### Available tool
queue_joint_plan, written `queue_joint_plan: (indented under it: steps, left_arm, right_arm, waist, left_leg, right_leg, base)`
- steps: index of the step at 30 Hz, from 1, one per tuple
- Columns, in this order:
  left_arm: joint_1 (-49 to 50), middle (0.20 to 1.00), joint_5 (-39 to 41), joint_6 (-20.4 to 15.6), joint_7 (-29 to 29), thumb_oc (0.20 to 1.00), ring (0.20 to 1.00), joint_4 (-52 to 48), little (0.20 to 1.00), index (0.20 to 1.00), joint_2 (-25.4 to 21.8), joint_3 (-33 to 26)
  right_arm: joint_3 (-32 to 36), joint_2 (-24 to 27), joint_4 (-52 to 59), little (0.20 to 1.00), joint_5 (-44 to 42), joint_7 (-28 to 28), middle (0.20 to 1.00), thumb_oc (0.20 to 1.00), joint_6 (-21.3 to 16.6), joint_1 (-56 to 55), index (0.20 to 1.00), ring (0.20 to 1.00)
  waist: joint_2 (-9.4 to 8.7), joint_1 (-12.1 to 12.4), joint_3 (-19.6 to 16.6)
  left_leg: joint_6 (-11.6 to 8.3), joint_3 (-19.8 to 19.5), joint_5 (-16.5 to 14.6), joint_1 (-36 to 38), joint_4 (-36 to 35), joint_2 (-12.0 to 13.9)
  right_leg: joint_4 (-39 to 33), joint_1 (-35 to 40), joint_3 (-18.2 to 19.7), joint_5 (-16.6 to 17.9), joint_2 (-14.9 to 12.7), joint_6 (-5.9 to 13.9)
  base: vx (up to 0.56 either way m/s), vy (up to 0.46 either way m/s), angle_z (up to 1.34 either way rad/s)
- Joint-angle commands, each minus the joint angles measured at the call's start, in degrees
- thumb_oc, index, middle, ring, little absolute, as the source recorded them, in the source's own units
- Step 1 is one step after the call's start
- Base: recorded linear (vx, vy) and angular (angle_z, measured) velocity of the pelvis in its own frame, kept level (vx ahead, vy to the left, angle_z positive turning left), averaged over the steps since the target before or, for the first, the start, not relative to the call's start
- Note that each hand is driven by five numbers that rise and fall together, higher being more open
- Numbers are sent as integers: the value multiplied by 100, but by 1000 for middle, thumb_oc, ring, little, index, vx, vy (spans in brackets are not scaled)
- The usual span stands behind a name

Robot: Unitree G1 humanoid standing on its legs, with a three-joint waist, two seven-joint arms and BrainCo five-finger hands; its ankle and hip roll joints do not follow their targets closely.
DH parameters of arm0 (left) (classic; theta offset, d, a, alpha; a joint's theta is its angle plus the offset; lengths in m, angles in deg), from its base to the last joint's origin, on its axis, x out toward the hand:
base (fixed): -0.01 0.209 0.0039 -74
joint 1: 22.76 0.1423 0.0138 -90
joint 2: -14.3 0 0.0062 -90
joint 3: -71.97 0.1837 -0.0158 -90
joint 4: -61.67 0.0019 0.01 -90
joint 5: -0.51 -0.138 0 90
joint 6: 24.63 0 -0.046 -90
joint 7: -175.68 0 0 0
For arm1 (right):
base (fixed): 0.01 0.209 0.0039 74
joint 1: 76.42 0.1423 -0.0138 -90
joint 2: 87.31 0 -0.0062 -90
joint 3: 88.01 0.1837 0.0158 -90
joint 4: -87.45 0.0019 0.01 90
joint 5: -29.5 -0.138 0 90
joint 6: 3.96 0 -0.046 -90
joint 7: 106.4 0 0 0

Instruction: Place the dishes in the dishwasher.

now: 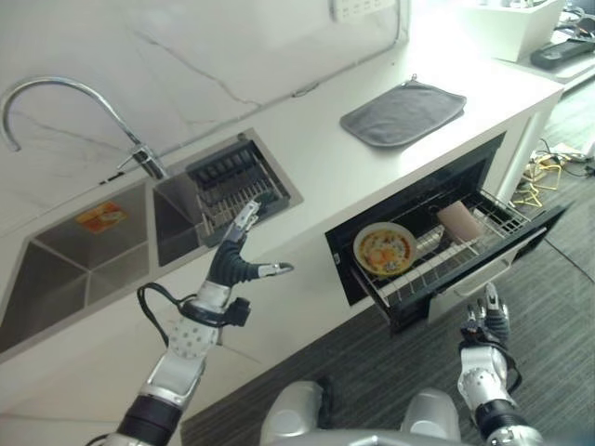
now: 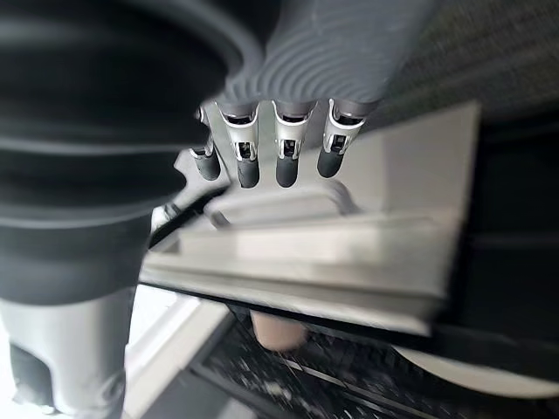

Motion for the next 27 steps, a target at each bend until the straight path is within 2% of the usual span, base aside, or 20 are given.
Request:
queue_joint_plan:
  steps: [1, 6, 9, 17, 27]
  left_arm:
    - [55, 1000, 55, -120, 2, 1000, 1000, -452, 1000, 1000, -79, -250]
    - [297, 1000, 195, -125, -98, 1000, 1000, -638, 1000, 1000, -135, -230]
    - [354, 1000, 237, -119, -143, 1000, 1000, -736, 1000, 1000, -203, -213]
    - [451, 1000, 140, -107, -326, 1000, 1000, -935, 1000, 1000, -524, -235]
    - [380, 1000, 155, -55, -511, 1000, 1000, -983, 1000, 1000, -980, -305]
  right_arm:
    - [75, 51, 29, 1000, -5, 493, 1000, 1000, 49, 288, 1000, 1000]
    - [4, 181, -58, 1000, 399, 930, 1000, 1000, 172, 542, 1000, 1000]
    - [-84, 259, -41, 1000, 545, 1068, 1000, 1000, 219, 729, 1000, 1000]
    - [-18, 605, -144, 1000, 349, 1389, 1000, 1000, 600, 1378, 1000, 1000]
    - [-50, 787, -298, 1000, 545, 1375, 1000, 1000, 763, 1878, 1000, 1000]
  waist:
    - [-30, 169, 75]
    - [126, 320, 100]
    - [136, 421, 120]
    - [-31, 781, 225]
    - [-215, 1096, 359]
  left_leg:
    - [544, -15, 195, 178, -96, -332]
    - [554, -72, 299, 212, -172, -425]
    - [572, -105, 362, 225, -253, -454]
    - [663, -233, 367, 265, -273, -516]
    - [811, -495, 231, 137, -57, -668]
  right_leg:
    - [710, 154, -395, 45, 344, -803]
    - [734, 186, -414, 74, 229, -771]
    - [664, 219, -445, 134, 220, -745]
    - [608, 452, -629, 311, 171, -638]
    - [684, 562, -669, 491, 208, -557]
  base:
    - [150, 112, 11]
    - [130, 113, 11]
    - [100, 45, 7]
    - [133, -13, 19]
    - [111, -43, 15]
